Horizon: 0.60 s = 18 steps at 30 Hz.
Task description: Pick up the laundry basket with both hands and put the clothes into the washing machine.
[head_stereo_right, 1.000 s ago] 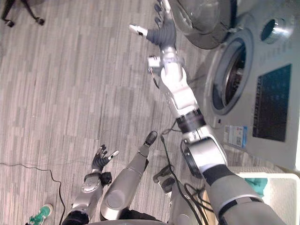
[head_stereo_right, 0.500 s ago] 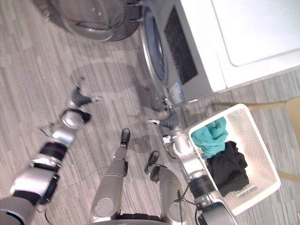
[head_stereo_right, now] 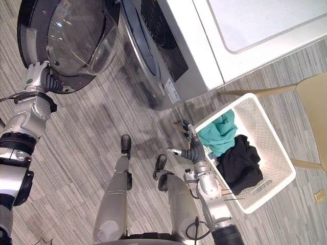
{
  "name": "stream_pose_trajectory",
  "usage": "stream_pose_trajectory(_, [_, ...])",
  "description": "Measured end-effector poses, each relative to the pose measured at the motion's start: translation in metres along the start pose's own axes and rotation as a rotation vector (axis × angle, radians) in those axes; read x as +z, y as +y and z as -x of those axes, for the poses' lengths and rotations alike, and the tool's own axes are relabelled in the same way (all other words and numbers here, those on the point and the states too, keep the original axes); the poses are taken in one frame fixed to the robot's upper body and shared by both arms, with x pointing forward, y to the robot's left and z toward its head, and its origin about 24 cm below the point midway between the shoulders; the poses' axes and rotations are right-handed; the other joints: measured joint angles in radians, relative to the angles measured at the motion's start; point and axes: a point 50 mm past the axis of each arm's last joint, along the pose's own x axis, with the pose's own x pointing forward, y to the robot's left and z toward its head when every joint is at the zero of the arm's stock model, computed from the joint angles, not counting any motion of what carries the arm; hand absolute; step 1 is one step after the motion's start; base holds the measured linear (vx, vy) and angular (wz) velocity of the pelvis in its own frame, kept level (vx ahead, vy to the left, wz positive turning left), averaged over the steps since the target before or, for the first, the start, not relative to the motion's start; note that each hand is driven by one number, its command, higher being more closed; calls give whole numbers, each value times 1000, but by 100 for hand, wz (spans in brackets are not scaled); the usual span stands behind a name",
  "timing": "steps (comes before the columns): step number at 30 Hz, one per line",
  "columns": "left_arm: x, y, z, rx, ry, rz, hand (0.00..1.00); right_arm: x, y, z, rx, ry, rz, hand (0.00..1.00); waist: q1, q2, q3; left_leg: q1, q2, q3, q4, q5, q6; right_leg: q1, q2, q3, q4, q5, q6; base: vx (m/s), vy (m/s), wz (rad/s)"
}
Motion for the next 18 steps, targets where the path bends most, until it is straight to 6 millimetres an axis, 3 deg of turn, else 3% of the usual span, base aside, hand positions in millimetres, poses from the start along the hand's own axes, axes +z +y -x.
stream_pose_trajectory(8, [-1, 9, -2, 45, 27, 89, 0, 15, -19, 9, -104, -64, -37, 0, 19, 0, 0, 7, 1, 15, 14, 0, 0, 15, -2, 6, -7, 7, 5, -15, -4, -1])
stream_pose_trajectory(11, [1, -13, 11, 2, 42, 171, 0, 16, -21, 9, -137, -71, -43, 0, 19, 0, 0, 36, 2, 28, 14, -2, 1, 37, -3, 22, -4, 7, 5, -41, -3, -11])
stream_pose_trajectory(13, [3, -45, 35, -67, 53, 273, 0, 16, -24, 9, -173, -73, -48, 0, 20, 0, 0, 76, 1, 49, 14, -9, 9, 67, -4, 39, -4, 7, 5, -33, 8, -21])
stream_pose_trajectory(16, [-3, -99, 88, -218, 128, 407, 0, 15, -32, 10, -231, -66, 13, 0, 17, 1, 0, 137, 2, 86, 23, -31, 14, 108, -4, 83, -3, 6, 6, -35, 18, -38])
stream_pose_trajectory(18, [-12, -137, 138, -335, 245, 512, 0, 13, -42, 12, -288, -42, 79, 0, 15, 1, -2, 179, 0, 126, 49, -62, 17, 139, -2, 129, -8, 9, 10, -39, 47, -61])
